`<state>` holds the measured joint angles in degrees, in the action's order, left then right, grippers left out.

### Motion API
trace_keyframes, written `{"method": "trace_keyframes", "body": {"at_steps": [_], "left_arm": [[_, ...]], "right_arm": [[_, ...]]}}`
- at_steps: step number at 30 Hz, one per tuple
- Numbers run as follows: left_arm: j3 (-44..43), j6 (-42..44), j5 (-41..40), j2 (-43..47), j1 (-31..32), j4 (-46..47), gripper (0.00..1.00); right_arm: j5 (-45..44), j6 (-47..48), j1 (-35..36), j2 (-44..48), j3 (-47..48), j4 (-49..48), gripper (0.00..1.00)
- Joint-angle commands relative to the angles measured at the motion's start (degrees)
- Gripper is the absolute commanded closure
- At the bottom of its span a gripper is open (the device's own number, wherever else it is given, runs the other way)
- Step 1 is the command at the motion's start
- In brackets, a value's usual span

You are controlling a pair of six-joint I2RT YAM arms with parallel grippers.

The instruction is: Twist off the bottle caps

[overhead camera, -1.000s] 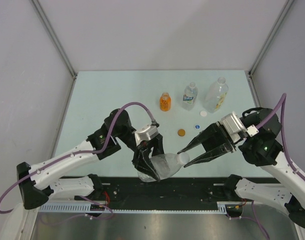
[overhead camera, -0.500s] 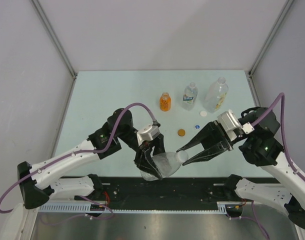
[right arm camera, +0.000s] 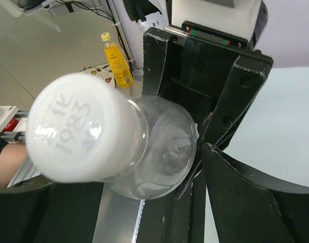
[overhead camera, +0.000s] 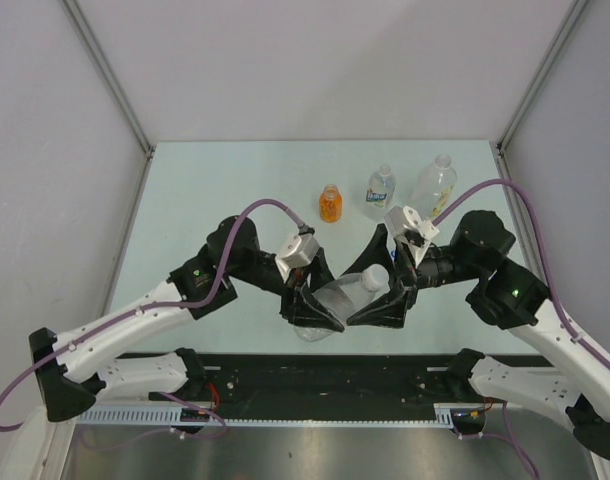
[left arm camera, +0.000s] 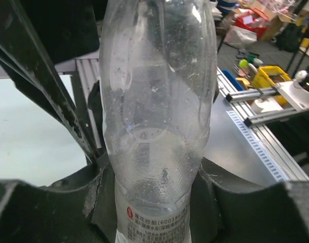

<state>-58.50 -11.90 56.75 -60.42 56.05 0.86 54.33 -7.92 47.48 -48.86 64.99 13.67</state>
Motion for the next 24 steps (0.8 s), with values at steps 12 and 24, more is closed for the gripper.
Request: {"method": "trace_keyframes", "body": {"at_steps": [12, 24], "left_arm": [[1.4, 4.4, -32.0, 8.0, -0.4, 2.7, 1.0], [3.0, 10.7, -65.0, 6.5, 5.9, -3.2, 1.0]], "right_arm": [[-21.6, -3.5, -0.7, 6.3, 3.1, 6.3, 0.0], [-52.9, -16.1, -0.3, 10.0, 3.3, 0.7, 0.0]]}}
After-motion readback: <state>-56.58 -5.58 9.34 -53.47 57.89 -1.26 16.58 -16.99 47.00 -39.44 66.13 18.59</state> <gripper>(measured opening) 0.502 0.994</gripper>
